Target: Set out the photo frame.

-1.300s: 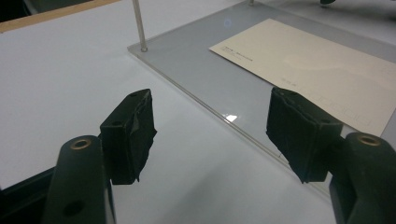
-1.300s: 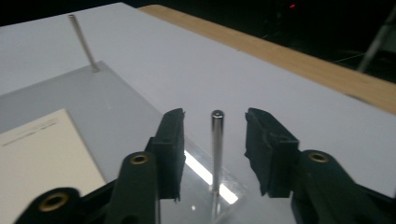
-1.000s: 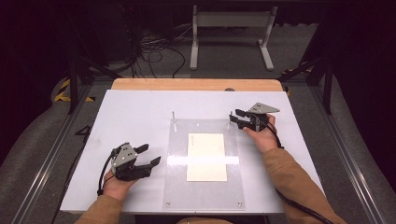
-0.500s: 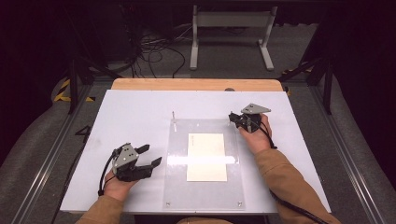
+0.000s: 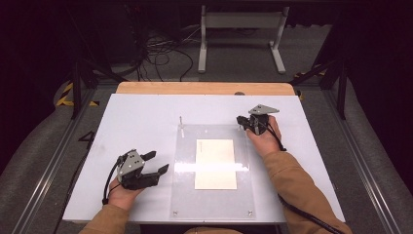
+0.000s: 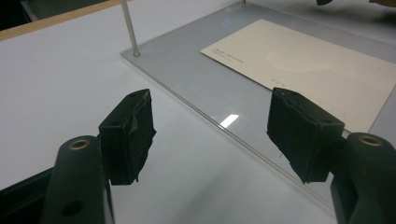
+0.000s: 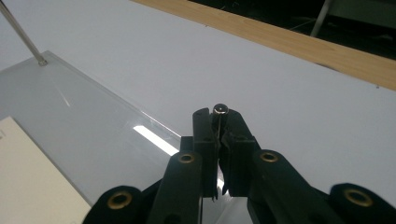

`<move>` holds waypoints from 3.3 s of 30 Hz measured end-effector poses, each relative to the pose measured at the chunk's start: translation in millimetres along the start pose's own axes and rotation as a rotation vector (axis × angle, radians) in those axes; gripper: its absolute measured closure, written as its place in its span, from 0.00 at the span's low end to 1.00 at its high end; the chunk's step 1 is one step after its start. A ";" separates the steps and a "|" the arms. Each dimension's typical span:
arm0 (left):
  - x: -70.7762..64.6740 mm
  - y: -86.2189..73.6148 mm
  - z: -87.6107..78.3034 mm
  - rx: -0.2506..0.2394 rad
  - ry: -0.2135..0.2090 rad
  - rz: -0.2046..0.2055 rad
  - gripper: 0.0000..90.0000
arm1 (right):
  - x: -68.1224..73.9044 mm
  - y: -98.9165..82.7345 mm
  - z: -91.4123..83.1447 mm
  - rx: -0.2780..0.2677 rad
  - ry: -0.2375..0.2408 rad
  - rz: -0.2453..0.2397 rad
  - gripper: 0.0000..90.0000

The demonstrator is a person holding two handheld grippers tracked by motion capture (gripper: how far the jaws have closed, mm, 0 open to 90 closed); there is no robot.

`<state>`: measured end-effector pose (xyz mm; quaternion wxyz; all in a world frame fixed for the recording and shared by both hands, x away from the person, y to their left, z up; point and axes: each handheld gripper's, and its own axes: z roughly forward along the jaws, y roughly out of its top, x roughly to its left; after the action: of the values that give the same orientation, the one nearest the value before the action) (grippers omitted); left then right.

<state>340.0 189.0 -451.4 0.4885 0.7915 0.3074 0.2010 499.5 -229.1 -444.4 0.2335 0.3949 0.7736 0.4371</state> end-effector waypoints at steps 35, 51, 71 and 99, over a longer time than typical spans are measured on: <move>-2.3 -3.5 -11.4 0.042 0.000 0.045 0.33 | -7.8 9.4 11.0 0.066 -0.008 0.178 0.95; -27.3 -11.5 0.3 0.179 -0.063 0.326 0.25 | -9.3 13.1 13.4 0.092 -0.006 0.213 0.95; -43.4 -4.7 23.5 0.072 -0.128 0.531 0.27 | -12.3 8.3 16.2 0.094 0.027 0.266 0.93; -47.2 8.4 34.2 -0.014 -0.103 0.573 0.47 | -11.0 5.8 23.2 0.150 0.013 0.332 0.92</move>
<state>329.1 131.8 -459.9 0.4322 0.8519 0.0447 0.2924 524.6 -224.9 -451.0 0.1228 0.5308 0.7296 0.4133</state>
